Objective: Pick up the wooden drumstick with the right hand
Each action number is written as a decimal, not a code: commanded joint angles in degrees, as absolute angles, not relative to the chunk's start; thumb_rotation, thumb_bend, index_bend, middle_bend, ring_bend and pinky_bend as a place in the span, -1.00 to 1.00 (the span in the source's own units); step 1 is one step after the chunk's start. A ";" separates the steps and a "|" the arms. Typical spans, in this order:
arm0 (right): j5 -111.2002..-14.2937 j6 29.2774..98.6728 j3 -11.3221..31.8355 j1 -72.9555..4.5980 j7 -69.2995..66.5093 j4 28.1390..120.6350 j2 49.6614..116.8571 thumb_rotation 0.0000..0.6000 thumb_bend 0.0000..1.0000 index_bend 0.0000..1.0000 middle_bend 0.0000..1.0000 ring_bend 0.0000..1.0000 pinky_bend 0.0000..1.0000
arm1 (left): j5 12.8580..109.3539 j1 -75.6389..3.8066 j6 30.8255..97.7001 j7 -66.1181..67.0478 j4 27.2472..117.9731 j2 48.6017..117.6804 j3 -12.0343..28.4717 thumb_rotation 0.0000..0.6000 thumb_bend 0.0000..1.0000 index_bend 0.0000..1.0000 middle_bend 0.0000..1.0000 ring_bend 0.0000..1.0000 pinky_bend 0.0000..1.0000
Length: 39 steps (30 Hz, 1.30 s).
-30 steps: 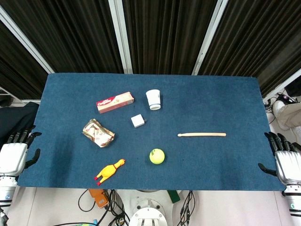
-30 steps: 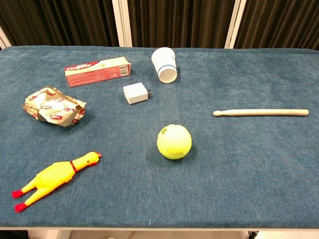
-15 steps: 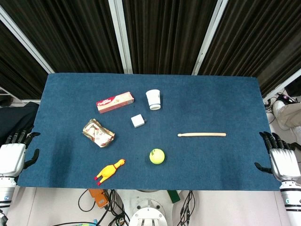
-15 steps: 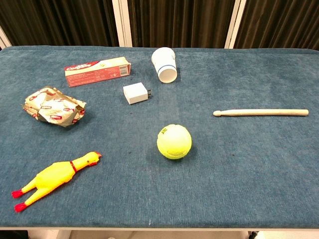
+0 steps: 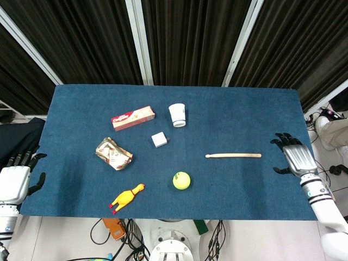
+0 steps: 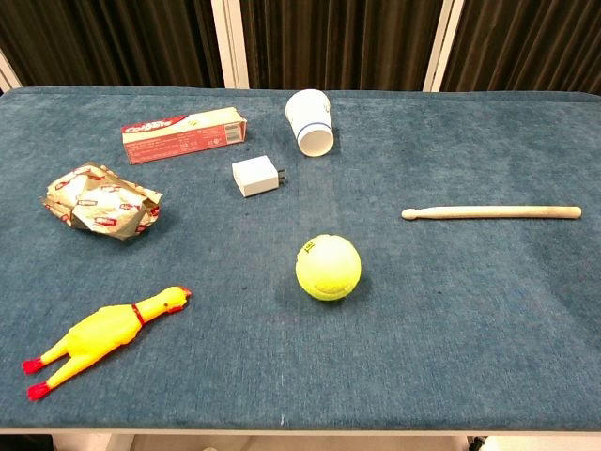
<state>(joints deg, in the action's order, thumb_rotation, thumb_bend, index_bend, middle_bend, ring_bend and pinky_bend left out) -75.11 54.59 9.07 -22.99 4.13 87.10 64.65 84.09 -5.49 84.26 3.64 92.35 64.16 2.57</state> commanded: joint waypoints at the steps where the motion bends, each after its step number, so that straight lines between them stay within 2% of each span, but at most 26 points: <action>1: -73.22 50.55 10.23 -26.49 2.68 83.86 67.58 1.00 -0.52 -0.35 -0.68 -0.75 -0.54 | 83.85 -5.49 84.10 3.80 92.50 64.11 2.60 1.00 -0.18 -0.50 -0.79 -0.82 -0.70; 6: -71.81 46.50 10.07 -29.77 2.37 79.59 71.21 1.00 -0.50 -0.30 -0.68 -0.75 -0.54 | 83.16 -5.55 83.62 3.95 92.87 64.02 2.71 1.00 -0.18 -0.50 -0.79 -0.82 -0.70; 11: -71.11 44.17 9.32 -32.11 3.58 76.63 74.48 1.00 -0.39 -0.21 -0.68 -0.75 -0.54 | 82.91 -5.61 83.35 4.06 92.94 63.92 2.76 1.00 -0.18 -0.50 -0.79 -0.82 -0.70; 15: -70.56 43.42 8.96 -33.30 4.26 75.13 76.58 1.00 -0.37 -0.17 -0.68 -0.75 -0.54 | 82.73 -5.65 83.21 4.00 93.01 63.83 2.82 1.00 -0.18 -0.50 -0.79 -0.82 -0.70; 24: -68.74 41.40 8.47 -35.83 5.80 71.58 80.45 1.00 -0.20 -0.04 -0.68 -0.72 -0.54 | 82.21 -5.66 82.96 3.66 93.18 63.67 2.99 1.00 -0.18 -0.50 -0.79 -0.82 -0.70; 39: -68.90 40.14 7.31 -38.25 5.77 68.05 84.42 1.00 -0.12 0.10 -0.68 -0.70 -0.54 | 81.70 -5.68 82.73 3.25 93.25 63.59 3.18 1.00 -0.18 -0.50 -0.79 -0.82 -0.70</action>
<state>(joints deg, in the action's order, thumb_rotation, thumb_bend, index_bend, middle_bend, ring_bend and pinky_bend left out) -68.90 40.16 7.36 -38.20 5.78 68.10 84.37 81.70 -5.68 82.73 3.25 93.25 63.59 3.18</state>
